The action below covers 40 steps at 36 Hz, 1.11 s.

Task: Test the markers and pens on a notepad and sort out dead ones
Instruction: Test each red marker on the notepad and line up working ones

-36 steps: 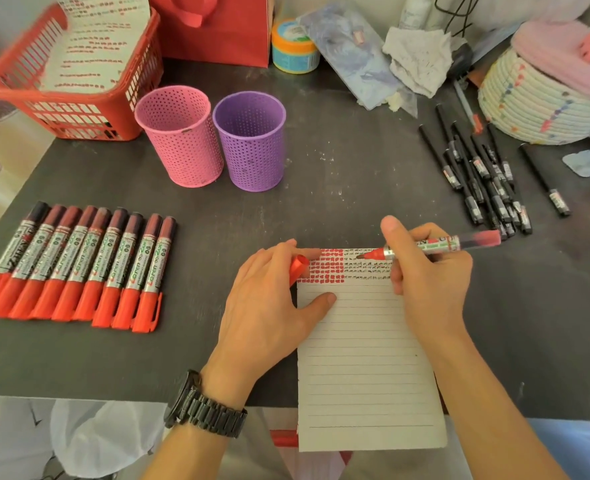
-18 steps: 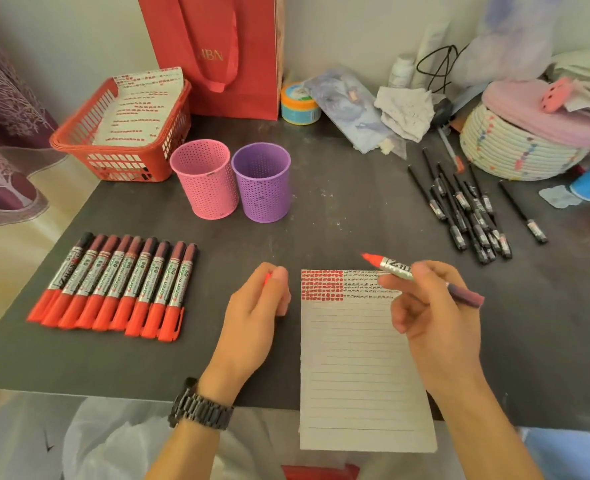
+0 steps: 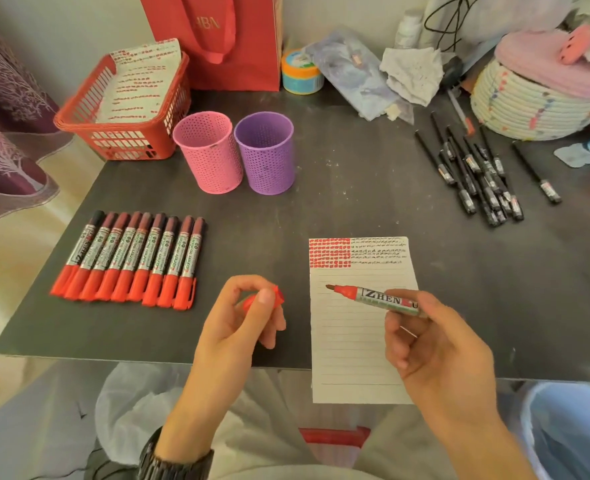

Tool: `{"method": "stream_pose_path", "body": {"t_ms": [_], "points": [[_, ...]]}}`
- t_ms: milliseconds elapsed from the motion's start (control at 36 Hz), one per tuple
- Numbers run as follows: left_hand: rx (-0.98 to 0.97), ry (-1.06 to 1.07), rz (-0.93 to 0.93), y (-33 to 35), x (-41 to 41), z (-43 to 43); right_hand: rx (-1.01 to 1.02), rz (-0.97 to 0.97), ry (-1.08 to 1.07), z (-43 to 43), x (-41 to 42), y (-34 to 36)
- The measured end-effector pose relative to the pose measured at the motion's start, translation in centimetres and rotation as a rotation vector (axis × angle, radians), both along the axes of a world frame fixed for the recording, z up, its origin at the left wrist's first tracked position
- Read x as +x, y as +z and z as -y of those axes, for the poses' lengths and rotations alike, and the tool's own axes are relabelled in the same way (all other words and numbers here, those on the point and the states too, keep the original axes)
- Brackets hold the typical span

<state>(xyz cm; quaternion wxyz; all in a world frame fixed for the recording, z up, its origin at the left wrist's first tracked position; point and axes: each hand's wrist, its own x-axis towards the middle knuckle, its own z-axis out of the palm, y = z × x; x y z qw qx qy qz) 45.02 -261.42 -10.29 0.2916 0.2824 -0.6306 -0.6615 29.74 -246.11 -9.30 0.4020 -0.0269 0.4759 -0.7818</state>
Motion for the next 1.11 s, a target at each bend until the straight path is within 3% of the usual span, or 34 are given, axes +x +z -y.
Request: {"method": "stream_pose_path", "body": {"t_ms": [778, 972, 1111], "points": [[-0.029, -0.123, -0.046, 0.7, -0.3, -1.2, -0.015, -0.055, 0.098, 0.6, 2.4, 0.3], [-0.068, -0.125, -0.039, 0.8, -0.3, -1.4, 0.045, -0.209, 0.154, 0.3, 2.8, 0.0], [0.000, -0.098, -0.132, 0.8, -0.4, -1.0, 0.125, -0.379, 0.232, -0.1, 2.7, -0.5]]}}
